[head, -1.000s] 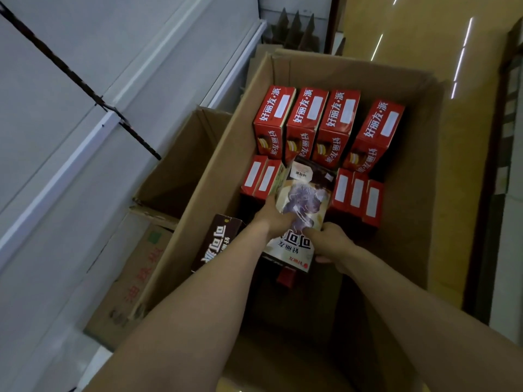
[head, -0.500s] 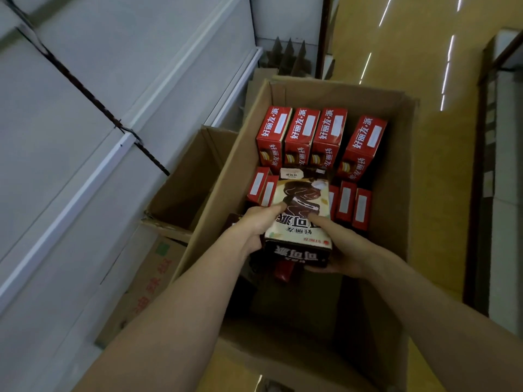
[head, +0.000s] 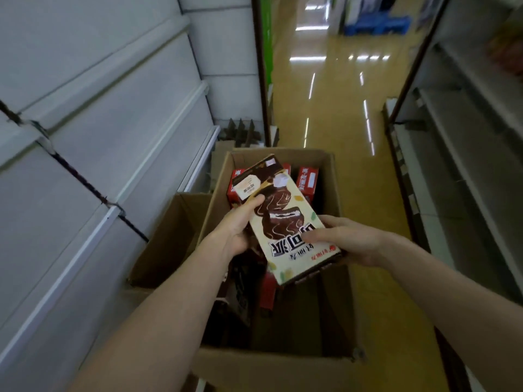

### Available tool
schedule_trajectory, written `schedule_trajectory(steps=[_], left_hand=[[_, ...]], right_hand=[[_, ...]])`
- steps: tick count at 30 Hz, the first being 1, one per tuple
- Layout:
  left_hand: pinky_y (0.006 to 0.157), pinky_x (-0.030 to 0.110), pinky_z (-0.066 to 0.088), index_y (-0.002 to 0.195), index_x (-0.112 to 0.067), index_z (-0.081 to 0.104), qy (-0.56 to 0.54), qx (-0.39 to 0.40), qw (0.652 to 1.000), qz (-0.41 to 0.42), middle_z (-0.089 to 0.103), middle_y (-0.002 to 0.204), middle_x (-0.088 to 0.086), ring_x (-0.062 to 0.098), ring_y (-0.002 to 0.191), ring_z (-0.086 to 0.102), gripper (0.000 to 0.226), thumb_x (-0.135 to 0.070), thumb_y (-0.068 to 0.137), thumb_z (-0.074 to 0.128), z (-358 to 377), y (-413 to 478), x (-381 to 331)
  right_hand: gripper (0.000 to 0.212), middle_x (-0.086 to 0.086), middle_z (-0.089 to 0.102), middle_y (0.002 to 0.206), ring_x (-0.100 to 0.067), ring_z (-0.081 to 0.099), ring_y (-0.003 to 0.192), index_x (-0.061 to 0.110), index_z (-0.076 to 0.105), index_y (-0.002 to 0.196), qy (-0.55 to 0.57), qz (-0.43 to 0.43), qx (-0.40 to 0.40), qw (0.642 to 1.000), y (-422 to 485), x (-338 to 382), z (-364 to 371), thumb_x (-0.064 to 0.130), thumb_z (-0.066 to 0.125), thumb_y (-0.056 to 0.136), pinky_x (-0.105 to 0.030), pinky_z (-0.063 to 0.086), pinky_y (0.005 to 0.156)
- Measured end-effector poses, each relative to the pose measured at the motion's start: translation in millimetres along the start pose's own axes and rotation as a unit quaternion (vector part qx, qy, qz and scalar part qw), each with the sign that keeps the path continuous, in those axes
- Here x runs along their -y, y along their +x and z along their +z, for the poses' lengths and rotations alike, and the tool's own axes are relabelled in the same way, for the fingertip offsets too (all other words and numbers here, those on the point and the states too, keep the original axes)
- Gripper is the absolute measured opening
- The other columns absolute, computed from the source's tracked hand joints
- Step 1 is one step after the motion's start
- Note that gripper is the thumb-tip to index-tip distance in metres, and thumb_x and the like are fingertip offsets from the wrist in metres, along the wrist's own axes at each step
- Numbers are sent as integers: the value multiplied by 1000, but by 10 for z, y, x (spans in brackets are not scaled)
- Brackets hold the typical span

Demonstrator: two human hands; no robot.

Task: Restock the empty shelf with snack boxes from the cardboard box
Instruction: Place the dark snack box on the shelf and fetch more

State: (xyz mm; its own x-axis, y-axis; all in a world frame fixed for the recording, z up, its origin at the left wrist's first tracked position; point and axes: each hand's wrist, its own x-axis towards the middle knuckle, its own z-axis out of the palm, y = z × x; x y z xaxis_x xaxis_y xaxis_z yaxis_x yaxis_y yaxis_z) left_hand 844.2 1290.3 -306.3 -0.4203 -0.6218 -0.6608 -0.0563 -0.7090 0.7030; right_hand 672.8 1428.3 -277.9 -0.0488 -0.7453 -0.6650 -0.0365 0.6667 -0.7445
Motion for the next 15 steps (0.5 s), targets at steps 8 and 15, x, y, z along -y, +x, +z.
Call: schedule_trajectory(steps=[8,15], left_hand=[[61,40,57,133,-21,52,-20,59,993,102,67,120,12,29,96,67,58,-22,80,75,325,-593,-428],[65,48,59,127,-13,55,-93,78,982,145,67,114,17,33,94,68,50,-12,81,75,811,-968,-496]], right_hand=[[72,-4,76,88,-21,69,93,26,39,140,-13,-84,-197,977,-1176,349,-245,27,77,78,-45,52,92],[79,-13,71,97,-25,72,80,17,34,143,178,-172,-370,895,-1634,430,-180,18,78,78,-41,59,69]])
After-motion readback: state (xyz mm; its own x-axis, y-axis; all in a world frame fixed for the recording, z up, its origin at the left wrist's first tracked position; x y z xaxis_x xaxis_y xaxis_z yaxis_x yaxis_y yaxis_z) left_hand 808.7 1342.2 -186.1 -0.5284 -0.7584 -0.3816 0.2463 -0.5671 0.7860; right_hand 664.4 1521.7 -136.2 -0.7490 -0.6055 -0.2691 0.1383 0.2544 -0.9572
